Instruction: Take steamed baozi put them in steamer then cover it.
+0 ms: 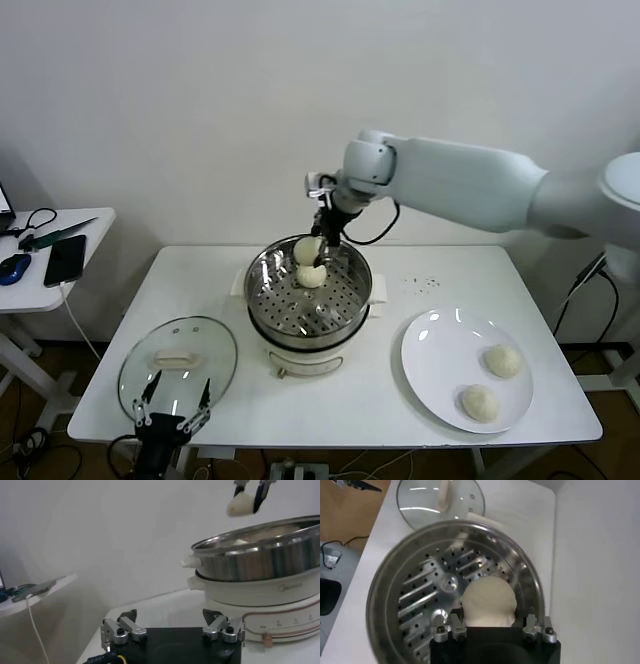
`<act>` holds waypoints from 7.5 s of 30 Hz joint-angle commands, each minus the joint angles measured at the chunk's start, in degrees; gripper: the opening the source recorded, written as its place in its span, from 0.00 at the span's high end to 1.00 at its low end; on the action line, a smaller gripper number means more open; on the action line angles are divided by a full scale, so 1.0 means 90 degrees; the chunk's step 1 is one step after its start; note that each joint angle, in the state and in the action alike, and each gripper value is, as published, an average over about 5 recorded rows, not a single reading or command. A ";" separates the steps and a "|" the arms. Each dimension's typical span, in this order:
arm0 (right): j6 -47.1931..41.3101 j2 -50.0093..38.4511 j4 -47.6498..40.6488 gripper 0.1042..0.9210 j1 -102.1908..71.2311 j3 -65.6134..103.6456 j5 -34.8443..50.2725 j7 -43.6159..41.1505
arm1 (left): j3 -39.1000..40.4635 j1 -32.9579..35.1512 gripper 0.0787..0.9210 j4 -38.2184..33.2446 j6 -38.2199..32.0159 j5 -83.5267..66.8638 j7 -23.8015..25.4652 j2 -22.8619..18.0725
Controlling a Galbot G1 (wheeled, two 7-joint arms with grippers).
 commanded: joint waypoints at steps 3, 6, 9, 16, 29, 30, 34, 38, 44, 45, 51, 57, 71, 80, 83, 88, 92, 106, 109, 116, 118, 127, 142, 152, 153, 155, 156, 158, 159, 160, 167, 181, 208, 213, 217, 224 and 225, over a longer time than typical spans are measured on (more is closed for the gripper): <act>-0.0048 0.0974 -0.0514 0.31 -0.0762 0.0009 -0.0224 0.0099 | -0.0022 -0.0058 0.12 0.0062 0.0012 -0.0007 0.0012 -0.0007; -0.0025 0.1029 -0.0607 0.31 -0.0883 0.0017 -0.0331 0.0098 | -0.0037 -0.0056 0.12 0.0081 0.0006 -0.0014 0.0010 -0.0008; 0.0009 0.1094 -0.0718 0.31 -0.0976 0.0019 -0.0405 0.0097 | -0.0044 -0.0048 0.12 0.0083 0.0004 -0.0023 0.0007 -0.0015; 0.0070 0.1197 -0.0921 0.31 -0.1102 0.0055 -0.0506 0.0119 | -0.0045 -0.0043 0.12 0.0095 0.0004 -0.0023 0.0009 -0.0017; -0.0016 0.1160 -0.0901 0.24 -0.1191 0.0096 -0.0597 0.0220 | -0.0037 -0.0053 0.12 0.0123 0.0000 -0.0020 0.0008 -0.0016; -0.0028 0.1144 -0.0876 0.21 -0.1185 0.0111 -0.0591 0.0223 | -0.0036 -0.0054 0.12 0.0122 0.0000 -0.0019 0.0008 -0.0018; -0.0042 0.0973 -0.0674 0.13 -0.1053 0.0115 -0.0583 0.0162 | -0.0041 -0.0045 0.12 0.0113 -0.0004 -0.0019 0.0006 -0.0016; 0.0002 0.0533 -0.0196 0.12 -0.0678 0.0086 -0.0526 -0.0059 | -0.0045 -0.0040 0.12 0.0094 0.0000 -0.0015 0.0004 -0.0011; 0.0243 -0.0627 0.0675 0.12 0.0258 -0.0071 -0.0055 -0.0493 | -0.0033 -0.0014 0.12 0.0075 0.0002 -0.0003 0.0000 -0.0005; 0.0306 -0.0859 0.0812 0.12 0.0426 -0.0126 0.0049 -0.0564 | -0.0033 -0.0006 0.12 0.0075 0.0000 -0.0002 -0.0002 -0.0001; 0.0714 -0.2372 0.1671 0.12 0.1169 -0.0396 0.0050 -0.0919 | -0.0032 0.0050 0.12 0.0076 -0.0008 0.0004 -0.0026 0.0040; 0.0702 -0.3951 0.2810 0.12 0.1209 -0.0721 -0.0693 -0.0899 | 0.0015 0.0109 0.12 0.0029 -0.0010 0.0027 -0.0111 0.0040; 0.0683 -0.5722 0.3533 0.12 -0.1286 -0.0343 -0.3148 -0.1097 | -0.0010 0.0230 0.12 -0.0122 0.0029 0.0207 -0.0109 -0.0008; 0.0654 -0.5623 0.3198 0.12 -0.2238 -0.0079 -0.3660 -0.0989 | 0.0009 0.0268 0.12 -0.0103 0.0029 0.0285 -0.0109 -0.0083; 0.0604 -0.5475 0.3046 0.12 -0.2587 0.0136 -0.3694 -0.0932 | 0.0016 0.0254 0.12 -0.0065 0.0030 0.0310 -0.0109 -0.0097; 0.0568 -0.5204 0.2769 0.12 -0.3002 0.0438 -0.3737 -0.0849 | 0.0016 0.0246 0.12 -0.0048 0.0056 0.0270 -0.0107 -0.0108; 0.0588 -0.5062 0.2613 0.12 -0.3091 0.0519 -0.3752 -0.0846 | -0.0001 0.0239 0.12 -0.0036 0.0069 0.0263 -0.0106 -0.0114; 0.0697 -0.4945 0.2359 0.12 -0.3076 0.0600 -0.3818 -0.0869 | -0.0008 0.0213 0.12 0.0027 0.0066 0.0274 -0.0108 -0.0133; 0.0703 -0.4954 0.2369 0.14 -0.3070 0.0596 -0.3812 -0.0874 | -0.0009 0.0218 0.12 0.0022 0.0065 0.0274 -0.0108 -0.0131; 0.0764 -0.4950 0.2402 0.22 -0.2846 0.0501 -0.3787 -0.0869 | -0.0006 0.0220 0.12 -0.0007 0.0066 0.0273 -0.0108 -0.0130; 0.0825 -0.4938 0.2400 0.23 -0.2674 0.0414 -0.3804 -0.0869 | -0.0008 0.0221 0.12 -0.0013 0.0063 0.0269 -0.0109 -0.0130; 0.2686 -0.4297 0.2273 0.25 -0.0545 -0.0437 -0.4456 -0.1051 | 0.0009 0.0227 0.12 0.0003 0.0055 0.0263 -0.0107 -0.0122; 0.5649 -0.1611 0.1220 0.26 0.1776 -0.0730 -0.4662 -0.1286 | 0.0025 0.0205 0.12 0.0035 0.0074 0.0277 -0.0096 -0.0153; 0.5756 -0.0150 0.1030 0.26 0.0878 -0.0052 -0.4687 -0.1293 | 0.0034 0.0167 0.12 0.0109 0.0100 0.0276 -0.0095 -0.0119; 0.5757 -0.0049 0.1029 0.26 0.0798 -0.0025 -0.4693 -0.1293 | 0.0032 0.0165 0.12 0.0121 0.0098 0.0275 -0.0095 -0.0110; 0.5781 0.0150 0.1019 0.26 0.0654 -0.0005 -0.4711 -0.1294 | 0.0030 0.0164 0.12 0.0145 0.0094 0.0274 -0.0094 -0.0085; 0.5803 0.0228 0.1008 0.26 0.0596 -0.0023 -0.4722 -0.1293 | 0.0031 0.0166 0.12 0.0154 0.0092 0.0274 -0.0093 -0.0070; 0.5855 0.0367 0.0959 0.26 0.0465 -0.0064 -0.4750 -0.1292 | 0.0035 0.0172 0.12 0.0168 0.0089 0.0274 -0.0092 -0.0043; 0.5876 0.0428 0.0932 0.26 0.0392 -0.0090 -0.4765 -0.1290 | 0.0037 0.0176 0.12 0.0171 0.0089 0.0274 -0.0091 -0.0035; 0.5893 0.0489 0.0908 0.26 0.0312 -0.0115 -0.4780 -0.1288 | 0.0039 0.0177 0.12 0.0171 0.0089 0.0274 -0.0090 -0.0030; 0.5960 0.0794 0.0772 0.26 -0.0228 -0.0124 -0.4918 -0.1277 | 0.0041 0.0153 0.12 0.0140 0.0108 0.0270 -0.0082 -0.0037; 0.6035 0.0747 0.0881 0.25 -0.0496 -0.0358 -0.4981 -0.1286 | 0.0045 0.0125 0.12 0.0168 0.0110 0.0255 -0.0076 -0.0020; 0.5610 -0.0534 0.0922 0.12 0.0690 -0.0401 -0.4533 -0.0356 | 0.0089 0.0114 0.12 0.0158 0.0099 0.0286 -0.0085 -0.0037; 0.3600 -0.1845 0.1585 0.12 0.1461 -0.1117 -0.3236 0.0212 | 0.0114 0.0142 0.12 0.0088 0.0096 0.0264 -0.0083 -0.0017; 0.2123 -0.3021 0.2114 0.12 0.1515 -0.1033 -0.2605 -0.0072 | 0.0168 0.0106 0.12 0.0020 0.0133 0.0247 -0.0064 -0.0032; 0.0934 -0.4715 0.2709 0.12 0.0933 -0.0962 -0.2399 -0.0498 | 0.0195 0.0024 0.12 -0.0008 0.0164 0.0258 -0.0043 -0.0013; 0.0855 -0.4889 0.2730 0.12 0.0771 -0.0896 -0.2447 -0.0540 | 0.0193 0.0034 0.12 -0.0010 0.0162 0.0259 -0.0043 -0.0008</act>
